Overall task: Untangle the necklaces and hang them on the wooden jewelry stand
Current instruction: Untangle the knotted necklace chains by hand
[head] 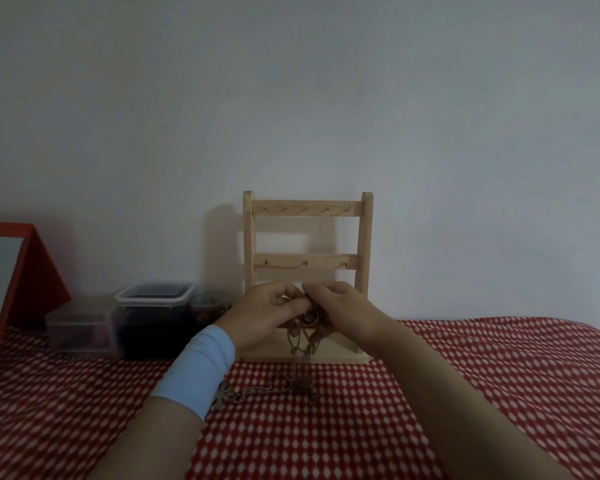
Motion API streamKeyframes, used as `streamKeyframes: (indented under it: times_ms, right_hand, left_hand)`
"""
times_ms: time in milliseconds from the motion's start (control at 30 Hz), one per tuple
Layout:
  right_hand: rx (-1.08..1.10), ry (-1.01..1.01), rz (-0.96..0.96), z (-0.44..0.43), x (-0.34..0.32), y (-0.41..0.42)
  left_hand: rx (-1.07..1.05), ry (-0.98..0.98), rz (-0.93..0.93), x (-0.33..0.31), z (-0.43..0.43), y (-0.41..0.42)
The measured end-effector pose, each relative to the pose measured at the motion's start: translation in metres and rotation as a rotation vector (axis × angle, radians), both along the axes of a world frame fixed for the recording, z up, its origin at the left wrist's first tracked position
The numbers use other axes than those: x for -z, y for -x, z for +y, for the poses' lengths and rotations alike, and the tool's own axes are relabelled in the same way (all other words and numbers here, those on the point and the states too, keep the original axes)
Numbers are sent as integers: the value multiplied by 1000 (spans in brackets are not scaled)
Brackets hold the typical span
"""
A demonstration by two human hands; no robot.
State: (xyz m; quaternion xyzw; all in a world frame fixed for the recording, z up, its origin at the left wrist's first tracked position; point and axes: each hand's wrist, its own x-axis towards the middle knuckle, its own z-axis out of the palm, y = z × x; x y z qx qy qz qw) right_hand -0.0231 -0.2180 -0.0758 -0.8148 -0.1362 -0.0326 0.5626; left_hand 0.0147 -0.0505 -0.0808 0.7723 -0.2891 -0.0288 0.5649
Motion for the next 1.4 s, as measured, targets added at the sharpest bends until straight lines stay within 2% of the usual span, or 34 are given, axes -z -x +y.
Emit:
streamKeyframes:
  times_ms: [133, 333, 533, 633, 733, 967, 1167, 1233, 1300, 1400]
  right_hand:
    - [23, -9, -26, -2, 3, -1]
    - [3, -25, -57, -5, 5, -4]
    - [-15, -70, -26, -5, 6, -8]
    - [-50, 39, -23, -9, 8, -8]
    - [-25, 123, 41, -13, 10, -8]
    - [43, 68, 101, -15, 7, -7]
    - [-43, 133, 203, -23, 6, -6]
    - [-74, 205, 248, -26, 5, -6]
    - [-74, 289, 254, -27, 5, -7]
    - [-43, 363, 258, -27, 5, -7]
  left_hand:
    - [22, -76, -14, 0, 6, -4]
    - [-25, 205, 165, 0, 8, -7]
    - [-216, 244, 157, 3, 1, -7]
    - [-223, 366, 220, 2, 0, -7]
    - [-225, 406, 245, 2, 2, -8]
    - [-175, 565, 372, -1, 8, -13]
    - [-34, 441, 435, -5, 28, -15]
    - [-44, 338, 418, -6, 38, -17]
    - [-118, 104, 325, -6, 46, -18]
    - [-258, -349, 110, -3, 54, -20]
